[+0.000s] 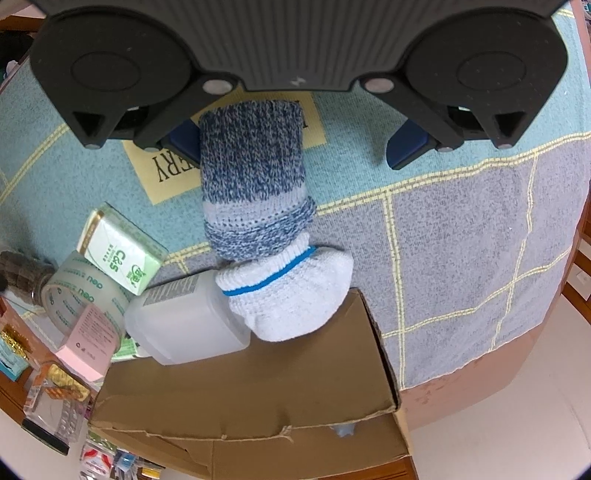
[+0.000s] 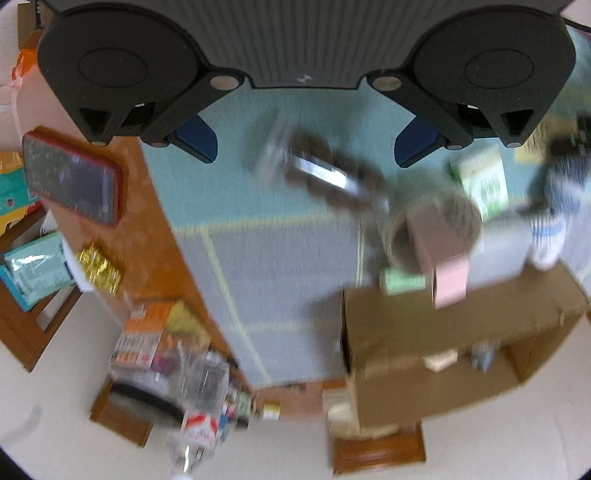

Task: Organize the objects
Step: 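Lower left tool onto the blue-grey sock while right tool approaches the brown-disc jar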

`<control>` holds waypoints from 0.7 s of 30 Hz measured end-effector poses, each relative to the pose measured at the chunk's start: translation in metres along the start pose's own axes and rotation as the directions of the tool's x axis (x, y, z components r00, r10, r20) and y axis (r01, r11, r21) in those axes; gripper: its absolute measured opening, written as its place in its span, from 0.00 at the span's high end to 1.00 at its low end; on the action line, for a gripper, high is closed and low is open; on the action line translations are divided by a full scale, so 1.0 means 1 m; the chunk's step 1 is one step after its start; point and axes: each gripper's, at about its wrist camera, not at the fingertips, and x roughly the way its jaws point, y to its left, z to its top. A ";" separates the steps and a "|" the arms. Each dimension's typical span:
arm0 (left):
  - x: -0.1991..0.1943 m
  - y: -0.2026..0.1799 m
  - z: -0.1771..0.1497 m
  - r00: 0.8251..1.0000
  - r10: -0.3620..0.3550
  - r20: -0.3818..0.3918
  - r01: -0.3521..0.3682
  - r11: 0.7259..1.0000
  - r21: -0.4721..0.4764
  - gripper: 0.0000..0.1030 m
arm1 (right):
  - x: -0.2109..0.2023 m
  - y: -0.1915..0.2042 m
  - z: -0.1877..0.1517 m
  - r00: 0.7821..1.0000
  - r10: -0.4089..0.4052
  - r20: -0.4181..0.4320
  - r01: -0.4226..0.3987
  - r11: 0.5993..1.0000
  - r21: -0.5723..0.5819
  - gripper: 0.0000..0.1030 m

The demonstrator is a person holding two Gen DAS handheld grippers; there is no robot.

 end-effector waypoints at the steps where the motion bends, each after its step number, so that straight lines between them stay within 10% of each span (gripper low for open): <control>1: 0.000 -0.001 0.000 1.000 0.001 0.000 -0.001 1.000 0.001 0.02 | -0.001 0.002 0.006 1.000 -0.005 0.011 0.005 1.000 0.007 0.00; 21: 0.003 -0.007 0.000 1.000 -0.012 -0.004 0.012 1.000 0.019 0.02 | 0.026 0.000 0.000 0.992 -0.095 -0.085 0.102 0.991 0.084 0.00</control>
